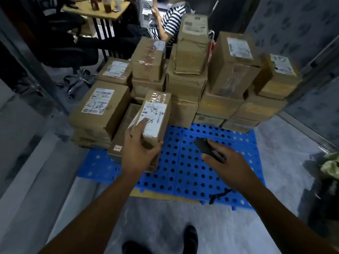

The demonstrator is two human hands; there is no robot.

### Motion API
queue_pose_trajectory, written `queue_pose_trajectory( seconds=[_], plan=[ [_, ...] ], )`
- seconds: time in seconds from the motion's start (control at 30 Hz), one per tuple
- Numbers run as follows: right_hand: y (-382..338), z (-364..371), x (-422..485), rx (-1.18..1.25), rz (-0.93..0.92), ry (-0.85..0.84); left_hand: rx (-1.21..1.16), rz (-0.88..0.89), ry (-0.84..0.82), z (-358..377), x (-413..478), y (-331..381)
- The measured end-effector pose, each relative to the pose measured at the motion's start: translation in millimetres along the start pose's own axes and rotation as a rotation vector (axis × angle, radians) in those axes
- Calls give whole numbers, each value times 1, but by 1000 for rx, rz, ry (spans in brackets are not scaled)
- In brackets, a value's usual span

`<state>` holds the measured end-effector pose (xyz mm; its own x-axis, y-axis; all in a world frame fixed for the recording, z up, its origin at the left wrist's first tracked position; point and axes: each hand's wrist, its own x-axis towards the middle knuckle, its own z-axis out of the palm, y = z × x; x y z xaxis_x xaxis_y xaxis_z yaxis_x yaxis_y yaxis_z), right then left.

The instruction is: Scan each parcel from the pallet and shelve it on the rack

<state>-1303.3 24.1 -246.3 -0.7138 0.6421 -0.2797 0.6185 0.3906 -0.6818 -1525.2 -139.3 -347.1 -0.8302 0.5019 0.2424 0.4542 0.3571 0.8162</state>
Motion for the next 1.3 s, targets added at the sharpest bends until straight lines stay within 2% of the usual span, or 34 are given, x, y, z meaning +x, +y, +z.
queue_pose_trajectory(
  seconds=[0.1, 0.23, 0.33, 0.43, 0.57, 0.73, 0.93, 1.17, 1.3],
  plan=[
    [34, -17, 1, 43, 9, 27, -38, 28, -54, 42, -34, 35],
    [84, -46, 1, 1, 29, 74, -73, -24, -179, 106, -74, 55],
    [117, -66, 3, -62, 73, 13, -22, -99, -243, 145, -95, 50],
    [144, -77, 10, -233, 66, -66, 59, -151, -283, 179, -121, 46],
    [164, -86, 23, -544, 18, -216, 38, -168, -288, 209, -145, 41],
    [161, -96, 46, -801, -88, -301, 46, -98, -321, 220, -151, 33],
    [158, -115, 49, -921, -200, -330, 89, -88, -306, 224, -145, 36],
    [154, -117, 42, -918, -236, -355, 98, -181, -249, 219, -147, 45],
    [152, -112, 41, -758, -197, -341, 57, -213, -140, 193, -152, 57]
  ],
)
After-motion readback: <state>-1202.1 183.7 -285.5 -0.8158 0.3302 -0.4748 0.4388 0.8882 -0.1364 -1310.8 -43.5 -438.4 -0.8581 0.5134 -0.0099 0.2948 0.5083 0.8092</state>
